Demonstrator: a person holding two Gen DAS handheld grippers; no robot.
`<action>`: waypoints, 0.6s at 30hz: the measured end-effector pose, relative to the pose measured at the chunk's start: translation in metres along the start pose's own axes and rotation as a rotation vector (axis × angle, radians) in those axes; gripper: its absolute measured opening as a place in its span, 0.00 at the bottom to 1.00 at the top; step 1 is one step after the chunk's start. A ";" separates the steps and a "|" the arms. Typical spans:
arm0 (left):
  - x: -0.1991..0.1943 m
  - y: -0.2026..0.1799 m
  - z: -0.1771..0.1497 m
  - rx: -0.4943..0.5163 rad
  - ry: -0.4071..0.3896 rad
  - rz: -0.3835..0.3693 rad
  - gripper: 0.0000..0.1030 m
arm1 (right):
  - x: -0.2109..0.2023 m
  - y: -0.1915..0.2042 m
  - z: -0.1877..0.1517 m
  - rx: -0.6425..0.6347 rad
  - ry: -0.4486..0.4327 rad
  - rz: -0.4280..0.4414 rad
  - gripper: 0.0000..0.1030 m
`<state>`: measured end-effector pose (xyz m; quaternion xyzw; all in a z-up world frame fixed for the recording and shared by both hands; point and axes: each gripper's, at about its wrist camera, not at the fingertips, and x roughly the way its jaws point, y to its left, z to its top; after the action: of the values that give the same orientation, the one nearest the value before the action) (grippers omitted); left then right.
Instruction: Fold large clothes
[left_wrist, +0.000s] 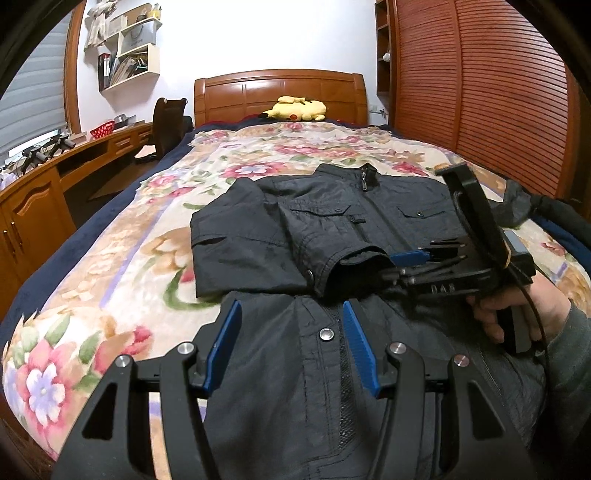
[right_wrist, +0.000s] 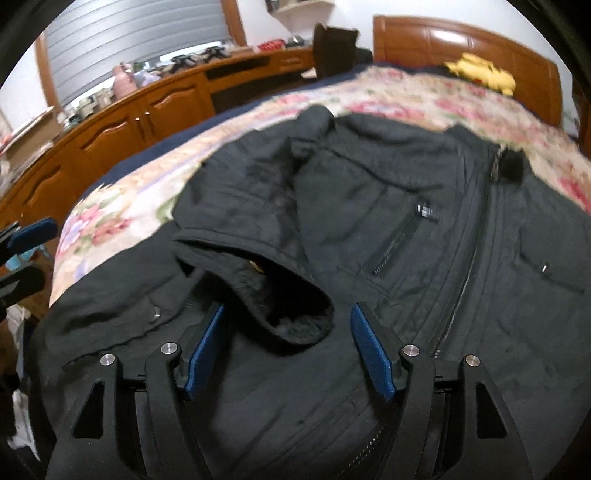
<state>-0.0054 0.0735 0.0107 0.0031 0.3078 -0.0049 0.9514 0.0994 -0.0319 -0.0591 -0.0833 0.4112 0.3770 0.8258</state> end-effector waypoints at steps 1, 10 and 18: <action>0.000 -0.001 0.000 0.001 0.001 0.000 0.54 | -0.002 -0.002 0.000 0.007 -0.008 0.009 0.32; 0.001 -0.011 0.002 0.007 0.001 -0.008 0.54 | -0.042 0.005 0.001 0.002 -0.157 0.021 0.03; 0.012 -0.027 0.016 0.000 -0.021 -0.055 0.54 | -0.111 -0.019 -0.009 0.060 -0.261 -0.070 0.02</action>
<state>0.0134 0.0459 0.0168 -0.0056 0.2978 -0.0310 0.9541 0.0657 -0.1108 0.0138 -0.0233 0.3082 0.3430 0.8870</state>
